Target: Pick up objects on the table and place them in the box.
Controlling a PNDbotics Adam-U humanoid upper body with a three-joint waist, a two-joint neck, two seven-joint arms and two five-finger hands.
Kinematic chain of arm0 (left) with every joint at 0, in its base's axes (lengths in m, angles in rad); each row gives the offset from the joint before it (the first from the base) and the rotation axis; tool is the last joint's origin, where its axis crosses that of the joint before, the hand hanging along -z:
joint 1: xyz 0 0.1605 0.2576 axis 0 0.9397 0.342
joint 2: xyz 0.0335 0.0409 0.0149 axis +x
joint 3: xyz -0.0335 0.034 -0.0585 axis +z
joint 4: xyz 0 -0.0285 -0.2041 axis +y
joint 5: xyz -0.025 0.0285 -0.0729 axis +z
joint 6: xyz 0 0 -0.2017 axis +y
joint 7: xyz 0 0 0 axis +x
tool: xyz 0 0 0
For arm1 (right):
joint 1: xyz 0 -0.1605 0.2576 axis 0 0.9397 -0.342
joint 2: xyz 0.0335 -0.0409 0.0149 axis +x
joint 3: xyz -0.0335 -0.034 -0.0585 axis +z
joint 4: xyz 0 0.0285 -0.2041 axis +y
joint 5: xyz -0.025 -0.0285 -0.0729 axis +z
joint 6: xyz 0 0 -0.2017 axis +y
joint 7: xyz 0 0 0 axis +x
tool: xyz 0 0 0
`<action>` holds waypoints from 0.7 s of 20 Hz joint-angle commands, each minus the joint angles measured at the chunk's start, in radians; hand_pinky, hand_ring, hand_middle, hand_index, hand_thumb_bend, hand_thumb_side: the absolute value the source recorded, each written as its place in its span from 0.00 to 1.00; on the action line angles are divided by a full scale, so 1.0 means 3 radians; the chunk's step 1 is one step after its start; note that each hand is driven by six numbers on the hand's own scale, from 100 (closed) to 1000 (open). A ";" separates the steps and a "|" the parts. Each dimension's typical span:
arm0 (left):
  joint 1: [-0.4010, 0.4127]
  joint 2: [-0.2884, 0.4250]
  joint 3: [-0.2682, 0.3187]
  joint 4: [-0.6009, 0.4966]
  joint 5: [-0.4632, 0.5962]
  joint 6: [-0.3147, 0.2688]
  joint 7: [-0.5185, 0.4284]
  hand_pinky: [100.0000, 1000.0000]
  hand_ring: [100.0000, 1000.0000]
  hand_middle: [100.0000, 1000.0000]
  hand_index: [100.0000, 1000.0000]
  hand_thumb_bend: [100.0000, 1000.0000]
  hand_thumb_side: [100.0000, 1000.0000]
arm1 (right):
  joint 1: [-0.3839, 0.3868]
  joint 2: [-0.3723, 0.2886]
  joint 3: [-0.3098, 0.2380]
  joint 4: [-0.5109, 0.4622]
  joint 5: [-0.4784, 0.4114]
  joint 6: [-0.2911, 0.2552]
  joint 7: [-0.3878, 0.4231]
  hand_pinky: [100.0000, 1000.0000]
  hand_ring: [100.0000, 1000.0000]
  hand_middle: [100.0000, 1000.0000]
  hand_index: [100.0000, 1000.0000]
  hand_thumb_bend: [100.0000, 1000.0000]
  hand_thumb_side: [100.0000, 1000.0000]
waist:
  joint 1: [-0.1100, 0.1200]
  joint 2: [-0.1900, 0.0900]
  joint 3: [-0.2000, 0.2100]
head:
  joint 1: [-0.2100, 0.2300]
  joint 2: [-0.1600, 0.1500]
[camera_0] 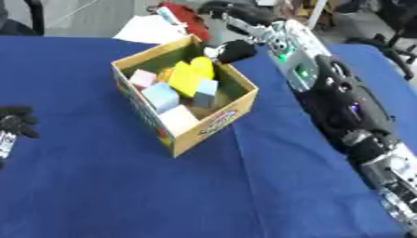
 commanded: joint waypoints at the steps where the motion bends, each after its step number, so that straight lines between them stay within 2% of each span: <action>1: -0.0008 0.0029 0.0056 -0.0035 0.0008 0.0001 0.0057 0.72 0.55 0.57 0.76 0.00 0.68 | 0.0209 -0.0312 -0.0114 -0.0545 -0.0558 0.0108 -0.0324 0.72 0.76 0.83 1.00 0.00 0.50 | 0.0056 -0.0104 -0.0045 | 0.0087 0.0020; 3: -0.0013 0.0020 0.0066 -0.0042 0.0015 0.0004 0.0094 0.72 0.55 0.57 0.75 0.00 0.68 | 0.0556 -0.0385 -0.0210 -0.0873 -0.0981 0.0224 -0.0691 0.67 0.72 0.78 0.97 0.00 0.48 | 0.0045 -0.0092 -0.0091 | 0.0148 0.0019; 6: -0.0008 0.0008 0.0077 -0.0049 0.0034 0.0006 0.0157 0.72 0.55 0.57 0.75 0.00 0.67 | 0.1114 -0.0303 -0.0343 -0.1263 -0.1511 0.0310 -0.1200 0.63 0.69 0.75 0.93 0.00 0.47 | 0.0036 -0.0077 -0.0159 | 0.0250 0.0017; 10: 0.0012 -0.0011 0.0084 -0.0049 0.0059 0.0000 0.0237 0.71 0.55 0.57 0.75 0.00 0.66 | 0.1635 0.0026 -0.0495 -0.1460 -0.1808 0.0283 -0.1506 0.57 0.65 0.69 0.90 0.00 0.47 | 0.0034 -0.0067 -0.0216 | 0.0365 0.0039; 11: 0.0022 -0.0017 0.0084 -0.0047 0.0063 -0.0003 0.0250 0.71 0.55 0.57 0.75 0.00 0.66 | 0.1726 0.0127 -0.0521 -0.1468 -0.1861 0.0268 -0.1551 0.55 0.62 0.65 0.89 0.00 0.50 | 0.0033 -0.0069 -0.0225 | 0.0393 0.0057; 14: 0.0052 -0.0043 0.0079 -0.0039 0.0071 -0.0013 0.0279 0.71 0.55 0.57 0.75 0.00 0.66 | 0.1923 0.0402 -0.0571 -0.1459 -0.1949 0.0212 -0.1645 0.54 0.59 0.62 0.88 0.00 0.51 | 0.0032 -0.0074 -0.0243 | 0.0473 0.0124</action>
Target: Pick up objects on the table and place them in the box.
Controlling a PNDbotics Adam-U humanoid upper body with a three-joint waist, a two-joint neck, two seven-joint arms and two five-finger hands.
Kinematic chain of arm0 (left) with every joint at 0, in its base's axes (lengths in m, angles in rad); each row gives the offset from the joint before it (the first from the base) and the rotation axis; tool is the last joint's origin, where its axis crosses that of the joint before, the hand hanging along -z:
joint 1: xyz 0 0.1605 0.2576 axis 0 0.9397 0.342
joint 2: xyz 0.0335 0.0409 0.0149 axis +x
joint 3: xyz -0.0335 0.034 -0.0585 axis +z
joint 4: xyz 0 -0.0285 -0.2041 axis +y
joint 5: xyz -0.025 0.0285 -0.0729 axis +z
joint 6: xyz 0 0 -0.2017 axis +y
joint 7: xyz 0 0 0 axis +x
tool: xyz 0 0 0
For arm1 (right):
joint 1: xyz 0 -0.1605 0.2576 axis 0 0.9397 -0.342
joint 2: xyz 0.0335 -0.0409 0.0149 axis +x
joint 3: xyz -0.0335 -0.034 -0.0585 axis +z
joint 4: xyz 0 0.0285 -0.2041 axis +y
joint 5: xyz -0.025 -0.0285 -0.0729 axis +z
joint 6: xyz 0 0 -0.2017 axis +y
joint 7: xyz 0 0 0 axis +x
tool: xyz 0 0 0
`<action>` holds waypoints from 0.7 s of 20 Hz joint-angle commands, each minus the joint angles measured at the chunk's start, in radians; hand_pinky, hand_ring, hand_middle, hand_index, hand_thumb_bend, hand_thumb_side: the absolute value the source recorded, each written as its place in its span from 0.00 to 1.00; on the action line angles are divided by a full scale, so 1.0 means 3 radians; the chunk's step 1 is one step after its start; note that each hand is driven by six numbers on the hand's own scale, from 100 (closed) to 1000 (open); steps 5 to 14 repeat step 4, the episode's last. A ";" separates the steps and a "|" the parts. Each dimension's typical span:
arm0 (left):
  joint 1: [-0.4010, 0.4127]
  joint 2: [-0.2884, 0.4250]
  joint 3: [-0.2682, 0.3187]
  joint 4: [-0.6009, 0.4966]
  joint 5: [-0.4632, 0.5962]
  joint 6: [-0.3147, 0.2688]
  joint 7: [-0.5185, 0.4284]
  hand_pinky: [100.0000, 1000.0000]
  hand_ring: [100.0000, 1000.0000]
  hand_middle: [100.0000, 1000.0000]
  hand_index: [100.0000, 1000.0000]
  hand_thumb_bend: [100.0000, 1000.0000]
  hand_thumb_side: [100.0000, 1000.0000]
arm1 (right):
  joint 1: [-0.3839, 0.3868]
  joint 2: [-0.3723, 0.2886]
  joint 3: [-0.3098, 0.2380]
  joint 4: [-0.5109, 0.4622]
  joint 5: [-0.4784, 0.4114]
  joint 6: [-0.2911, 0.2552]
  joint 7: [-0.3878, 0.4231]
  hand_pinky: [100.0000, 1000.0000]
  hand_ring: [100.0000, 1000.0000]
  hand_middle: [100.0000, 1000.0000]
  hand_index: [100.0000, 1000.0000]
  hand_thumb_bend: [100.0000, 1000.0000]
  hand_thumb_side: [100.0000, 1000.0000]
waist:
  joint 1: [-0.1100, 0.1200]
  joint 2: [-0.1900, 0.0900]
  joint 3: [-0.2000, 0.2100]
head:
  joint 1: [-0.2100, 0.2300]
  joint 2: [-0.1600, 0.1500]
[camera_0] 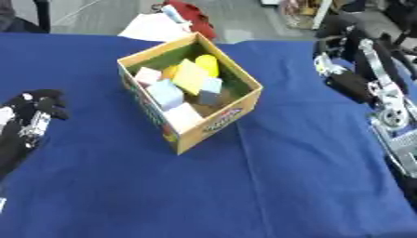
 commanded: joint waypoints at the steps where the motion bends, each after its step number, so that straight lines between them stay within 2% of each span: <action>1: 0.0006 -0.0010 0.0017 -0.0035 0.0035 -0.0013 0.0044 0.71 0.55 0.57 0.75 0.00 0.67 | 0.0088 0.0227 -0.0086 -0.0075 -0.0097 -0.0059 -0.0110 0.53 0.59 0.62 0.88 0.00 0.52 | 0.0035 -0.0073 -0.0010 | 0.0087 0.0079; 4: 0.0028 -0.0037 0.0002 -0.0030 0.0055 -0.0024 0.0062 0.71 0.55 0.57 0.75 0.00 0.67 | 0.0204 0.0479 -0.0107 -0.0052 -0.0108 -0.0122 -0.0164 0.52 0.58 0.60 0.88 0.00 0.53 | 0.0053 -0.0060 -0.0015 | 0.0126 0.0136; 14: 0.0028 -0.0037 0.0002 -0.0030 0.0055 -0.0024 0.0062 0.71 0.55 0.57 0.75 0.00 0.67 | 0.0204 0.0479 -0.0107 -0.0052 -0.0108 -0.0122 -0.0164 0.52 0.58 0.60 0.88 0.00 0.53 | 0.0053 -0.0060 -0.0015 | 0.0126 0.0136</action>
